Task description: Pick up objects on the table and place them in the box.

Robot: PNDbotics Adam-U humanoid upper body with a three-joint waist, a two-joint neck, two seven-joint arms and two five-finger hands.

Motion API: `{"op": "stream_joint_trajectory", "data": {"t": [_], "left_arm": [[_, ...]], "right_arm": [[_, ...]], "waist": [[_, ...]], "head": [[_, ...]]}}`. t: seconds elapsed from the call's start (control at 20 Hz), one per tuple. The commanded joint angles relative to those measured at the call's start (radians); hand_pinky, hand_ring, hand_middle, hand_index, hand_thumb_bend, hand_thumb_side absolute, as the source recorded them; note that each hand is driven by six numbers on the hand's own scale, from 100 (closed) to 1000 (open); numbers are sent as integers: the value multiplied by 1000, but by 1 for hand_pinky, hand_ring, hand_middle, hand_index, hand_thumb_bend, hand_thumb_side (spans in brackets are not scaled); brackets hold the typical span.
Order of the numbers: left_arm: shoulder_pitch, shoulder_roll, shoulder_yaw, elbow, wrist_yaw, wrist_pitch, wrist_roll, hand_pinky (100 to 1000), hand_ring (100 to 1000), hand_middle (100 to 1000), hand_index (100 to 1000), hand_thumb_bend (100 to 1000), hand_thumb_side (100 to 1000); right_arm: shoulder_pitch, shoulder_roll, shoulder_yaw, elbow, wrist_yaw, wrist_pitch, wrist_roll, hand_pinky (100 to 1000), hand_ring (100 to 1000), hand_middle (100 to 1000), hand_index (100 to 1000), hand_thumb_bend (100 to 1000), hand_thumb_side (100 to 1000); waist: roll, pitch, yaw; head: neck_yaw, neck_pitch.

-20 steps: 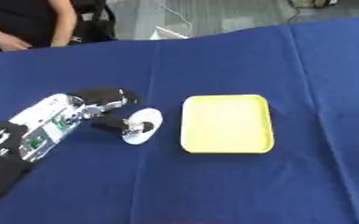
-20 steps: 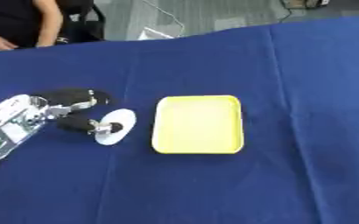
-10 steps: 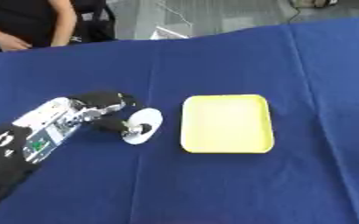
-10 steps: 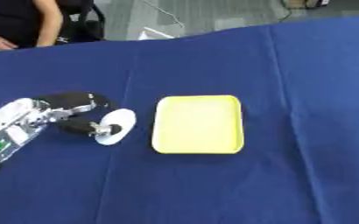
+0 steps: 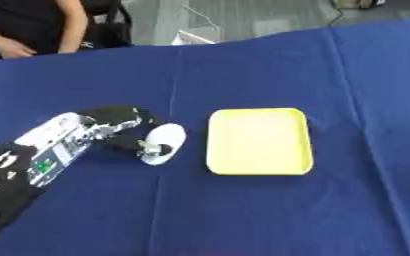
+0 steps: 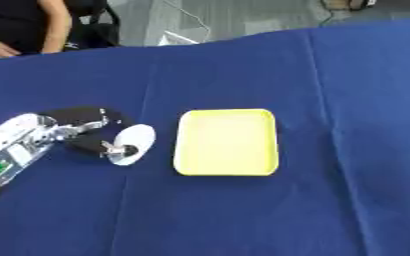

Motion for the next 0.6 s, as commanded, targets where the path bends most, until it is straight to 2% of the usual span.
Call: {"op": "stream_joint_trajectory", "data": {"t": [0.05,0.45,0.6], "left_arm": [[-14,4,9,23,-29,-21,-5,958,962,867,938,725,1000],[-17,-10,11,50,-53,-40,4,957,961,867,934,734,1000],[-19,-14,9,53,-59,-43,4,955,957,855,925,711,1000]], "right_arm": [[-3,-19,-3,-15,-3,-1,0,678,713,859,953,392,768],[-3,-18,-3,-14,-4,-1,0,678,713,860,953,391,768],[-3,-18,-3,-15,-4,-1,0,677,713,860,952,391,767]], "waist": [[-9,-11,1],[-10,-10,2],[-10,-10,2]], "head": [[8,-13],[10,-13],[10,-12]]}}
